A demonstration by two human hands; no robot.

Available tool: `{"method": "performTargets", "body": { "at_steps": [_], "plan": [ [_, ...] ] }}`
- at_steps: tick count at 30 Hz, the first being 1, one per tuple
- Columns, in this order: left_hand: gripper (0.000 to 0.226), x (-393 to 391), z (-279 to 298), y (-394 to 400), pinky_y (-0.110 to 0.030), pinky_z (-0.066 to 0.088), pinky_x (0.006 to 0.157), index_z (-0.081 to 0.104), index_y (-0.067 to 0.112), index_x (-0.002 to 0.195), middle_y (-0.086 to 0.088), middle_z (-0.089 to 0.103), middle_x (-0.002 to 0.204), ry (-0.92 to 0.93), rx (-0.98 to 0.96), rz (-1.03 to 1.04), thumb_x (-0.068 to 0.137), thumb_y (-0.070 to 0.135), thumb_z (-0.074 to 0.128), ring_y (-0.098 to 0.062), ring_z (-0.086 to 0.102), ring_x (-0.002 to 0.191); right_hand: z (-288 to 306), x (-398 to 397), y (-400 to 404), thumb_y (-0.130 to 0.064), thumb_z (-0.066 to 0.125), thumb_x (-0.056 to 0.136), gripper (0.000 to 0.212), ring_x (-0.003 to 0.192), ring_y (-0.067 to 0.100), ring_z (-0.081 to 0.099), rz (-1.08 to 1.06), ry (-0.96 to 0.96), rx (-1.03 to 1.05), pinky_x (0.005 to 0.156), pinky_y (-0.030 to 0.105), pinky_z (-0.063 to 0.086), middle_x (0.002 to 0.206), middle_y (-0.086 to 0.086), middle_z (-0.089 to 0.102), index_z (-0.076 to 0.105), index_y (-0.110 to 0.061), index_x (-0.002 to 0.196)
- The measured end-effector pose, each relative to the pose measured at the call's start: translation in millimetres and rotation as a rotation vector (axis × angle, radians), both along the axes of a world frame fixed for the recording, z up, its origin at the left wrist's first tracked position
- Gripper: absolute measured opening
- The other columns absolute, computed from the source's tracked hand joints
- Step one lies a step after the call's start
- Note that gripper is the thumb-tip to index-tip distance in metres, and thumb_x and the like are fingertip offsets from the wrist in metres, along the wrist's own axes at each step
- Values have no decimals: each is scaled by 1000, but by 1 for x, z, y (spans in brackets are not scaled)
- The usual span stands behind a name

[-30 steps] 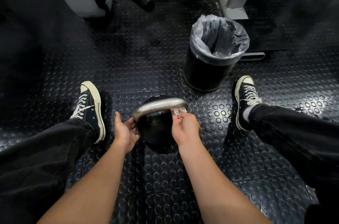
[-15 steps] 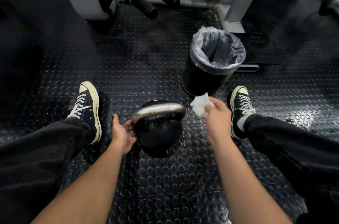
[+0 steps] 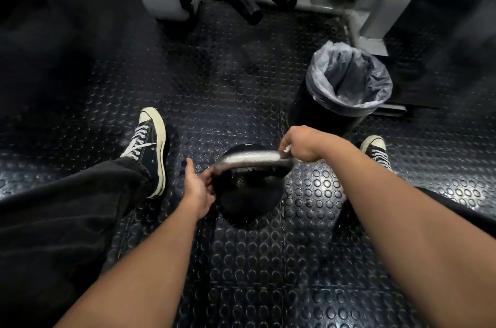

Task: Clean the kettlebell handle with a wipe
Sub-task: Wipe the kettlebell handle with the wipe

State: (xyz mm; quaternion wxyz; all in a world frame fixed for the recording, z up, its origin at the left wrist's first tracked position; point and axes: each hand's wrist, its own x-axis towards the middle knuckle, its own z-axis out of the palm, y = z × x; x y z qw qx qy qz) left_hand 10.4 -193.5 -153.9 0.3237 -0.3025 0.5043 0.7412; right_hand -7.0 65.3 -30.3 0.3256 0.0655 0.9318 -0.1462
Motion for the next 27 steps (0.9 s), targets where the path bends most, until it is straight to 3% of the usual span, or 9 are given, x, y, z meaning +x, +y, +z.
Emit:
{"method": "performTargets", "body": {
  "at_steps": [6, 11, 15, 19, 24, 27],
  "plan": [
    [93, 1, 2, 2, -52, 38, 110, 55, 8, 138, -18, 62, 131, 1, -4, -5, 92, 77, 14, -31, 53, 126, 19, 4, 3, -4, 54, 92, 39, 98, 22, 65, -19, 12, -52, 89, 41, 56, 115, 5, 70, 76, -26, 114],
    [92, 0, 0, 2, -49, 44, 103, 59, 8, 134, -18, 65, 126, 9, -3, -1, 92, 77, 14, -29, 57, 119, 4, 9, 6, 9, 41, 85, 58, 107, 26, 62, -43, 18, -25, 90, 37, 54, 129, 9, 66, 75, -27, 116],
    [91, 1, 1, 2, -47, 43, 99, 57, 8, 134, -17, 64, 126, 8, 0, 1, 93, 76, 13, -27, 58, 113, 12, 3, 4, 6, 47, 87, 50, 99, 22, 64, -3, -4, -52, 87, 39, 58, 121, 4, 67, 76, -28, 108],
    [92, 0, -1, 2, -47, 42, 102, 56, 8, 136, -17, 63, 129, 8, -8, 0, 92, 77, 13, -28, 55, 120, 15, 7, 18, 2, 51, 88, 49, 96, 19, 62, -31, 27, -60, 81, 35, 53, 117, 2, 69, 76, -33, 111],
    [92, -1, -2, 2, -49, 38, 111, 60, 9, 131, -14, 66, 123, 10, -10, 7, 92, 78, 13, -26, 57, 118, 1, 4, 7, 10, 41, 85, 58, 110, 25, 62, 14, -12, -56, 95, 39, 54, 134, 7, 63, 75, -26, 116],
    [89, 0, -1, 1, -52, 35, 113, 65, 12, 121, -15, 64, 127, 9, -14, 6, 91, 79, 14, -27, 54, 122, 11, -1, 11, 5, 48, 87, 51, 98, 22, 66, 28, -17, -76, 87, 43, 59, 118, 1, 69, 77, -31, 109]
  ]
}}
